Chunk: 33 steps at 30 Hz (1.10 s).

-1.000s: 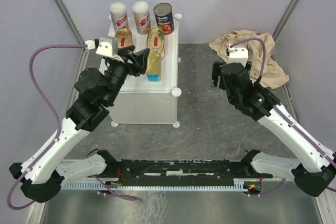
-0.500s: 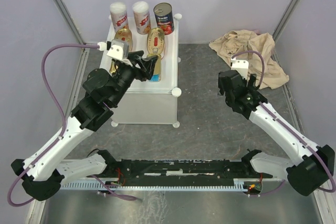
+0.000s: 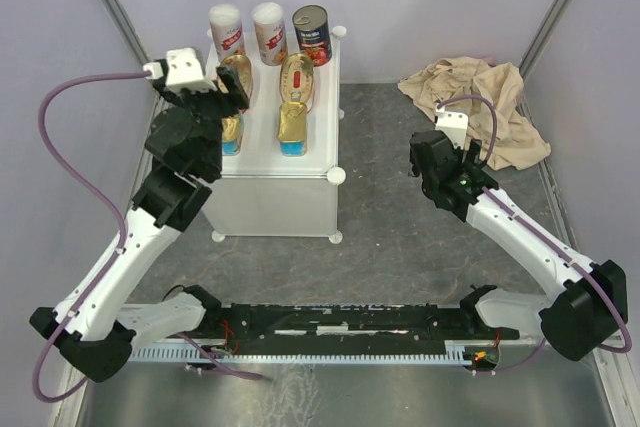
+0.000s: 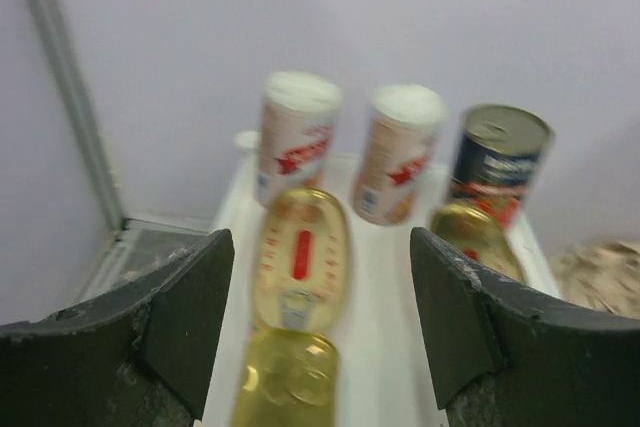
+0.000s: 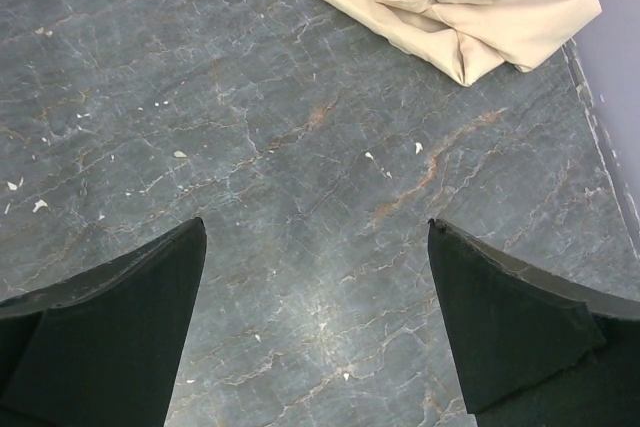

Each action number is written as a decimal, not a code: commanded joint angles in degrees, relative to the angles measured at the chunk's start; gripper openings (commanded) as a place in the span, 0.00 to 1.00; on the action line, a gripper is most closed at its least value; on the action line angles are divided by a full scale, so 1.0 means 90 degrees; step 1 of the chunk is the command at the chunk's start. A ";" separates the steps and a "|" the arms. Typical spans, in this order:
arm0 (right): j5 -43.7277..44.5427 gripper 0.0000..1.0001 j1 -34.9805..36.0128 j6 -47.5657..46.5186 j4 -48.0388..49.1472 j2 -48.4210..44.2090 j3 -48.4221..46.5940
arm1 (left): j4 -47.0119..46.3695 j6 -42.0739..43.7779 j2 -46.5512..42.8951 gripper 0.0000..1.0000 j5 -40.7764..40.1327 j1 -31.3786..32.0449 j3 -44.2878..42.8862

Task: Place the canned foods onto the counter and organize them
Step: Reset both arms

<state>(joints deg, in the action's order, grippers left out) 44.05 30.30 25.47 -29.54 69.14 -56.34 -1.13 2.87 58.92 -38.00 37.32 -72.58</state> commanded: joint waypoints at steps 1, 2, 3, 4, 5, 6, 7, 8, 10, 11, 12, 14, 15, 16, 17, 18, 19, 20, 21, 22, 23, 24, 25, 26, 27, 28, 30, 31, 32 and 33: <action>0.0041 0.99 -0.0035 0.0018 0.0546 -0.0078 -0.0019 | 0.0040 -0.0246 0.0284 0.78 -0.0265 -0.1110 -0.0675; 0.0011 1.00 -0.0036 0.0026 0.0577 -0.0055 -0.0046 | 0.0261 -0.0412 0.0398 0.78 -0.0143 -0.1355 -0.0803; -0.0034 0.99 -0.0038 0.0039 0.0599 -0.0015 -0.0077 | 0.0384 -0.0566 0.0557 0.79 -0.0109 -0.1603 -0.0897; -0.0099 1.00 -0.0038 0.0050 0.0618 0.0014 -0.0099 | 0.0516 -0.0716 0.0681 0.79 -0.0141 -0.1843 -0.0986; -0.0161 1.00 -0.0045 0.0056 0.0646 0.0051 -0.0119 | 0.0645 -0.0879 0.0784 0.80 -0.0161 -0.2087 -0.1064; -0.0204 1.00 -0.0050 0.0060 0.0671 0.0072 -0.0135 | 0.0769 -0.1091 0.0886 0.81 -0.0161 -0.2393 -0.1120; -0.0248 0.99 -0.0055 0.0071 0.0709 0.0093 -0.0144 | 0.0896 -0.1333 0.0969 0.81 -0.0100 -0.2720 -0.1149; -0.0282 1.00 -0.0049 0.0075 0.0743 0.0104 -0.0144 | 0.0989 -0.1598 0.1018 0.81 -0.0023 -0.3024 -0.1137; -0.0358 1.00 -0.0073 0.0072 0.0834 0.0110 -0.0152 | 0.1074 -0.2058 0.1102 0.82 0.0036 -0.3544 -0.0981; -0.0398 1.00 -0.0077 0.0063 0.0884 0.0119 -0.0155 | 0.1098 -0.2321 0.1129 0.81 0.0017 -0.3789 -0.0869; -0.0430 1.00 -0.0091 0.0041 0.0932 0.0125 -0.0167 | 0.1096 -0.2573 0.1137 0.81 0.0014 -0.4000 -0.0719; -0.0449 1.00 -0.0114 0.0015 0.0986 0.0161 -0.0206 | 0.1075 -0.3118 0.1153 0.82 0.0057 -0.4480 -0.0390; -0.0462 1.00 -0.0151 0.0011 0.0987 0.0189 -0.0227 | 0.1012 -0.3181 0.1177 0.81 0.0037 -0.4627 -0.0266; -0.0491 0.99 -0.0182 0.0003 0.0995 0.0218 -0.0259 | 0.0887 -0.3169 0.1197 0.82 -0.0029 -0.4746 -0.0161; -0.0538 1.00 -0.0230 0.0002 0.0997 0.0252 -0.0291 | 0.0799 -0.3149 0.1212 0.82 -0.0089 -0.4888 -0.0049; -0.0581 0.99 -0.0263 0.0004 0.1001 0.0283 -0.0305 | 0.0705 -0.3125 0.1222 0.82 -0.0069 -0.5028 0.0072; -0.0652 1.00 -0.0308 0.0025 0.1021 0.0299 -0.0308 | 0.0572 -0.3065 0.1231 0.82 -0.0035 -0.5161 0.0200; -0.0729 0.99 -0.0341 0.0044 0.1071 0.0318 -0.0307 | 0.0454 -0.3006 0.1250 0.82 -0.0039 -0.5259 0.0349; -0.0808 0.99 -0.0373 0.0079 0.1127 0.0345 -0.0302 | 0.0312 -0.2967 0.1270 0.83 -0.0050 -0.5340 0.0508; -0.0874 1.00 -0.0394 0.0110 0.1171 0.0391 -0.0304 | 0.0096 -0.2954 0.1292 0.83 -0.0005 -0.5436 0.0732; -0.0913 0.99 -0.0415 0.0136 0.1209 0.0443 -0.0310 | -0.0118 -0.2959 0.1307 0.83 0.0127 -0.5553 0.0967; -0.0935 1.00 -0.0418 0.0148 0.1238 0.0497 -0.0321 | -0.0284 -0.2991 0.1328 0.83 0.0164 -0.5669 0.1175; -0.0939 0.99 -0.0430 0.0158 0.1257 0.0552 -0.0328 | -0.0463 -0.3019 0.1355 0.83 0.0282 -0.5797 0.1392; -0.0940 0.99 -0.0430 0.0160 0.1274 0.0609 -0.0340 | -0.0708 -0.3027 0.1385 0.83 0.0418 -0.5923 0.1620; -0.0910 0.99 -0.0437 0.0154 0.1297 0.0641 -0.0327 | -0.1031 -0.2997 0.1393 0.83 0.0513 -0.6044 0.1898; -0.0893 1.00 -0.0452 0.0154 0.1342 0.0666 -0.0293 | -0.1331 -0.2957 0.1403 0.83 0.0621 -0.6138 0.2177; -0.0878 1.00 -0.0485 0.0171 0.1453 0.0704 -0.0189 | -0.2012 -0.3016 0.1443 0.83 0.1009 -0.6361 0.2765; -0.0894 1.00 -0.0507 0.0184 0.1495 0.0728 -0.0154 | -0.2353 -0.3160 0.1472 0.83 0.1236 -0.6527 0.3035; -0.0929 1.00 -0.0528 0.0196 0.1524 0.0759 -0.0132 | -0.2680 -0.3369 0.1501 0.83 0.1494 -0.6706 0.3318; -0.0952 1.00 -0.0539 0.0211 0.1554 0.0785 -0.0112 | -0.2950 -0.3587 0.1536 0.83 0.1747 -0.6853 0.3561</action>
<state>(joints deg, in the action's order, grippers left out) 35.81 26.30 26.33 -19.64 75.79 -56.77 -11.44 -22.79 71.99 -30.59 -19.99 -47.16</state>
